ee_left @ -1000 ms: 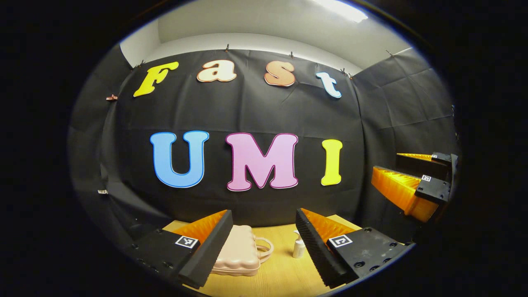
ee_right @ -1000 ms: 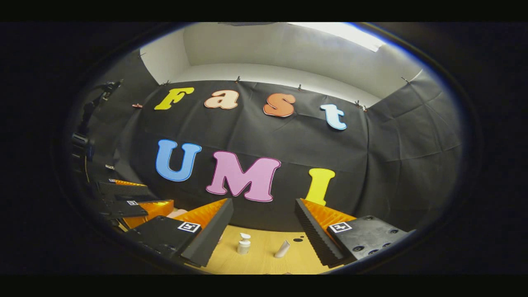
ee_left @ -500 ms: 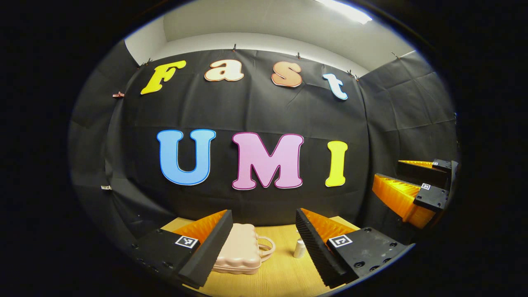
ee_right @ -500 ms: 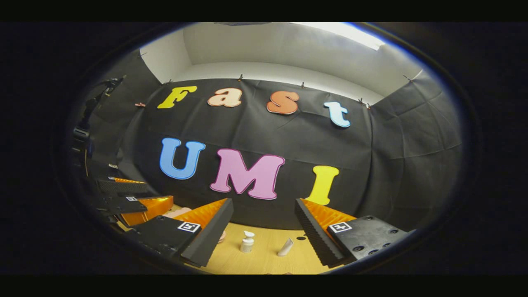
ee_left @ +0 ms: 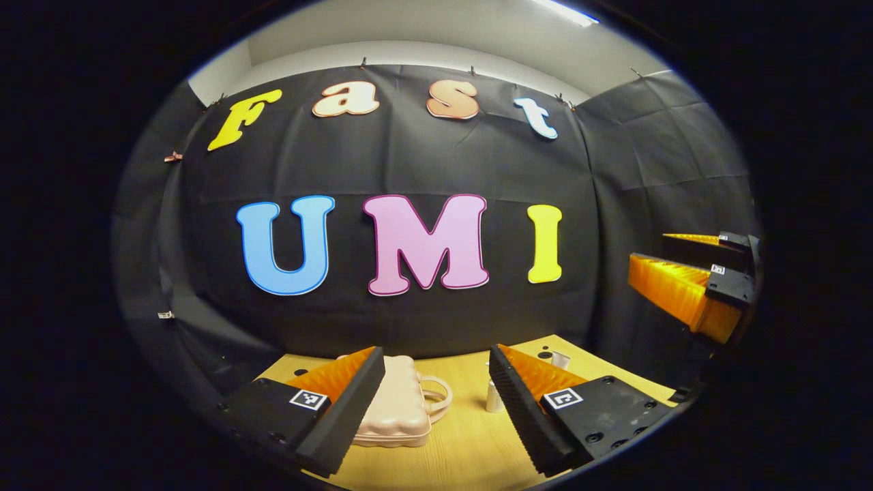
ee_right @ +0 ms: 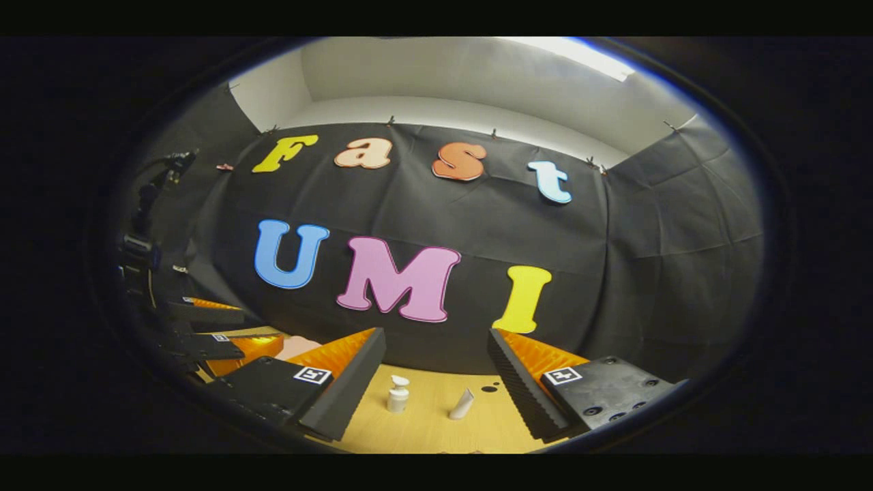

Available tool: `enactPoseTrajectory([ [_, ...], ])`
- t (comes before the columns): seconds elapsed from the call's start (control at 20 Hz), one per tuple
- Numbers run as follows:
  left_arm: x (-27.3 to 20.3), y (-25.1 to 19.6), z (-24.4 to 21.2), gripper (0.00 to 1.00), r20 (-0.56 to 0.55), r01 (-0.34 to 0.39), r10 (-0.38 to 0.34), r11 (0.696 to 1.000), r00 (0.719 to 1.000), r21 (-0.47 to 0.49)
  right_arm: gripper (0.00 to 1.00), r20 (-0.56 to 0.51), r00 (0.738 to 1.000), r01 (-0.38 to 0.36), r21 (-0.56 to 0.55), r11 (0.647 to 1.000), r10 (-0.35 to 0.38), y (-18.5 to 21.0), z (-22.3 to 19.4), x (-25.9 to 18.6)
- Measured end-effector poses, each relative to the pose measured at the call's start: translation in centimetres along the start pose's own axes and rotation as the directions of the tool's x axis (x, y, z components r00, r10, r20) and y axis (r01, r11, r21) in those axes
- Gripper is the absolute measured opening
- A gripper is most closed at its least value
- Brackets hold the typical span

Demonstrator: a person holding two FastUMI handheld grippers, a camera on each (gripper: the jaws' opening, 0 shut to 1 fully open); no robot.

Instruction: First open the suitcase, pack the skin care products into it, and then close the suitcase.

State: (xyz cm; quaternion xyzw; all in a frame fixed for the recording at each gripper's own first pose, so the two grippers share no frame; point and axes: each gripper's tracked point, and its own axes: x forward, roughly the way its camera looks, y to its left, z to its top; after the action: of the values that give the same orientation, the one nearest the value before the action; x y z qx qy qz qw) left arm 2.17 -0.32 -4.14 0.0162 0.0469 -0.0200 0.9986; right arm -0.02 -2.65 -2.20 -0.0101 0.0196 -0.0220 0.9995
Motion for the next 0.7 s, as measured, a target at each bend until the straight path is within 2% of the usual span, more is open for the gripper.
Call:
enactPoseTrajectory([
  [0.15, 2.7, -0.7, -2.5, 0.99, -0.051, 0.030, -0.030, 1.000, 0.998, -0.001, 0.96, -0.016, 1.000, 0.008, -0.009, 1.000, -0.008, -1.1, -1.4, 0.9],
  [0.35, 9.3, -1.6, -8.5, 0.99, -0.210, 0.071, -0.062, 0.997, 0.976, 0.033, 0.97, -0.060, 0.998, 0.031, 0.010, 0.999, -0.030, -3.8, -4.2, 3.1],
  [0.55, 14.6, -2.8, -13.3, 0.99, -0.344, 0.132, -0.111, 0.990, 0.933, 0.039, 0.97, -0.090, 0.995, 0.041, 0.006, 0.999, -0.040, -6.3, -7.2, 5.8],
  [0.7, 18.0, -4.0, -17.3, 0.98, -0.436, 0.175, -0.151, 0.984, 0.887, 0.016, 0.97, -0.126, 0.991, 0.053, 0.004, 0.999, -0.053, -8.9, -9.7, 8.3],
])
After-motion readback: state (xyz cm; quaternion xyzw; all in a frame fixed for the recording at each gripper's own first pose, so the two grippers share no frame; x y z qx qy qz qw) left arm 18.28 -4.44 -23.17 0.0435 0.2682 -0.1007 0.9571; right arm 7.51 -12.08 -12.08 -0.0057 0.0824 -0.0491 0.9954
